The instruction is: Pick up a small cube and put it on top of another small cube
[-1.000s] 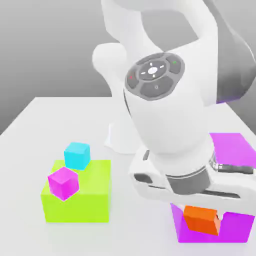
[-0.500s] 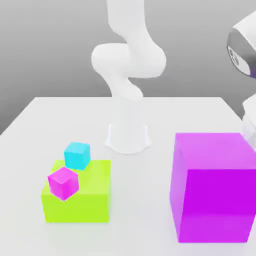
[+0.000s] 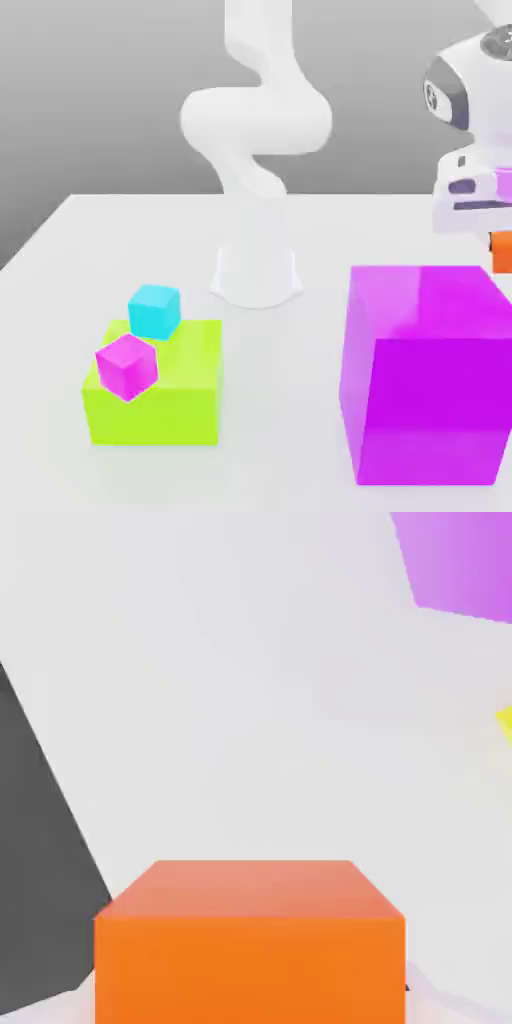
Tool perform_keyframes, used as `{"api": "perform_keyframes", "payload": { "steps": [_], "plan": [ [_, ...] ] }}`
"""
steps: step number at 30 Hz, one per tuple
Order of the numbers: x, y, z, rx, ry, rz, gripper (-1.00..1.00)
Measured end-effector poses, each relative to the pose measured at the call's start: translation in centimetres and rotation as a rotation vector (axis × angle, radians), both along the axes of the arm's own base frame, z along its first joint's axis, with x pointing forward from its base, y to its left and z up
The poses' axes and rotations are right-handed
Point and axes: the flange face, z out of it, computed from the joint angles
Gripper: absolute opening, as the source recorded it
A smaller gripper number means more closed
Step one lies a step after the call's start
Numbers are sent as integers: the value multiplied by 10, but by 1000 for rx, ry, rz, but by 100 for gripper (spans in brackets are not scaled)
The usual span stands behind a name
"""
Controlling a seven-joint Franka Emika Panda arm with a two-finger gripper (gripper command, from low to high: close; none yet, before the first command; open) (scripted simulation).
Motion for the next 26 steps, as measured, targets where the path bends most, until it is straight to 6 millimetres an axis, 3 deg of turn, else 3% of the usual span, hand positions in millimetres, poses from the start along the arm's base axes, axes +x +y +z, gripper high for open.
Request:
{"api": "perform_keyframes", "payload": {
  "steps": [5, 8, 17, 25, 26],
  "plan": [
    [-27, -46, -37, -172, -99, -149, -100],
    [-30, -67, -53, -249, -144, -207, -100],
    [-21, -75, -84, -311, -174, -226, -100],
    [-29, -70, -114, -266, -157, -212, -100],
    [-31, -69, -118, -254, -151, -210, 100]
  ]
}}
